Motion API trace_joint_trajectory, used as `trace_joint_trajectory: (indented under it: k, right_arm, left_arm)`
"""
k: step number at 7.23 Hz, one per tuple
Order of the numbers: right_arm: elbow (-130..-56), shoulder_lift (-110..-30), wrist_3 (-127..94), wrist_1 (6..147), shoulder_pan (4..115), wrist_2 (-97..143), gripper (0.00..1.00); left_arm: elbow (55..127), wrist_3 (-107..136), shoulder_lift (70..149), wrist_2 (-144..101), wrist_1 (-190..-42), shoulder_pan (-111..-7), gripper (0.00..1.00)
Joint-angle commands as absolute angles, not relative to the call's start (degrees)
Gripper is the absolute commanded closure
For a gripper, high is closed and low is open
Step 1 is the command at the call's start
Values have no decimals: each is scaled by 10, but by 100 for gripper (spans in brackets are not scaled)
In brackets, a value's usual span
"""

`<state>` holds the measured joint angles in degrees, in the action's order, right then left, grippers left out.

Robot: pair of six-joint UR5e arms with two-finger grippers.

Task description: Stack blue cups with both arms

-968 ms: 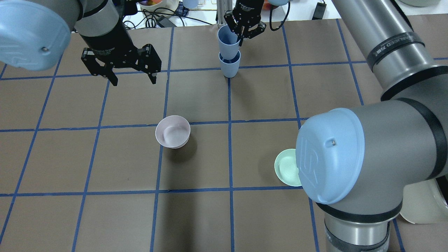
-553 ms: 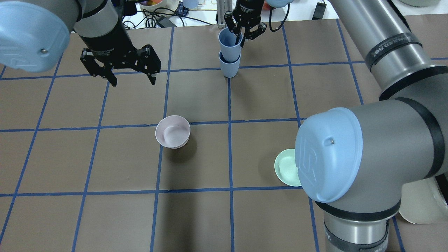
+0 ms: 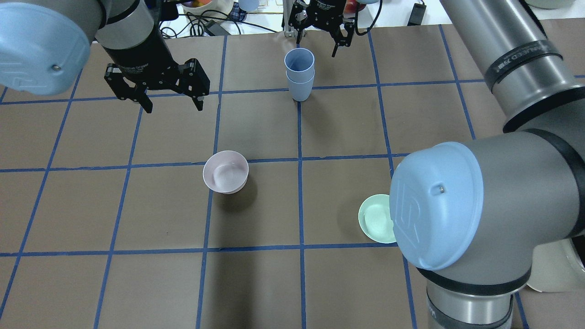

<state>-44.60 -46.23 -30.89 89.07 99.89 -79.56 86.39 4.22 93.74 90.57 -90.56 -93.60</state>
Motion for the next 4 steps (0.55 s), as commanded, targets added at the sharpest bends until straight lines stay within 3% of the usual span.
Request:
trace_joint_trajectory:
  k: [1,4]
  right_arm:
    - [-452,-495,-233,866,981,-810,0]
    - [-481,-560,-49,742,933,-870,4]
  left_arm:
    - [864,42,937,905,-907,-936,0]
    - [864,42,936,905,-908,-936,0]
